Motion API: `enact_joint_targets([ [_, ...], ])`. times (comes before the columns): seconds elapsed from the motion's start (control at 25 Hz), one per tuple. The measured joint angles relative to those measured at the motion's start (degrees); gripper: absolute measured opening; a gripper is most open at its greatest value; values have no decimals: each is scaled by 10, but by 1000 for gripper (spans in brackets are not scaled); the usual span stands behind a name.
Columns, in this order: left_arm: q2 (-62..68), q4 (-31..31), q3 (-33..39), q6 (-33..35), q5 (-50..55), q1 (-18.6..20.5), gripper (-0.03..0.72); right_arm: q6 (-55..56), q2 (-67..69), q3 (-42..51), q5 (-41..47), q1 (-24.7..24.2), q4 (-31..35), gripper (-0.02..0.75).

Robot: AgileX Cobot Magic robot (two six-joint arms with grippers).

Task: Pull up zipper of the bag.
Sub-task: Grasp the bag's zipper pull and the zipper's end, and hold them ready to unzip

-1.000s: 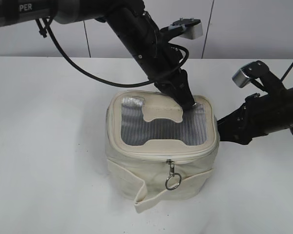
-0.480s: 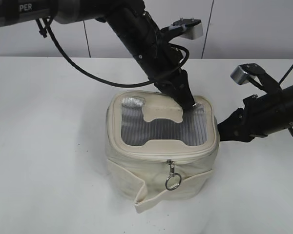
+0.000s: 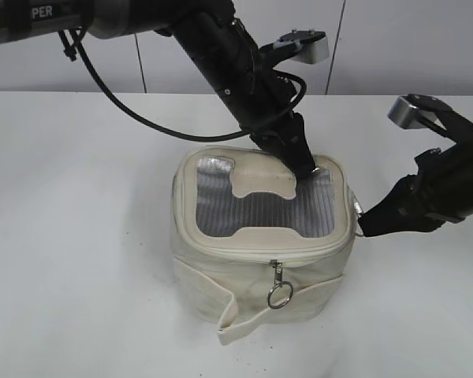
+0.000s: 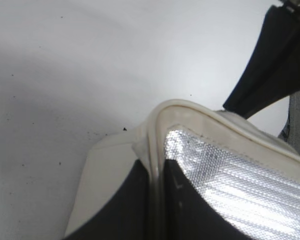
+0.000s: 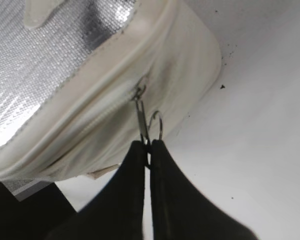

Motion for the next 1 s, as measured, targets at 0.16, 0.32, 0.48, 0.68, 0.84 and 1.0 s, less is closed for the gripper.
enact_joint_targets([
  [0.16, 0, 0, 0, 0, 1, 0, 49, 34, -22, 0, 29, 0, -20, 6],
  [0.32, 0, 0, 0, 0, 2, 0, 48, 67, -39, 0, 68, 4, -37, 6],
  [0.48, 0, 0, 0, 0, 3, 0, 48, 139, -58, -1, 81, 42, -100, 6],
  [0.68, 0, 0, 0, 0, 4, 0, 48, 215, -94, -1, 108, 108, -154, 6],
  [0.84, 0, -3, 0, 0, 16, -1, 46, 261, -131, -1, 118, 166, -172, 6],
  [1.0, -1, -3, 0, 3, 34, -4, 45, 277, -140, -1, 92, 227, -163, 6],
])
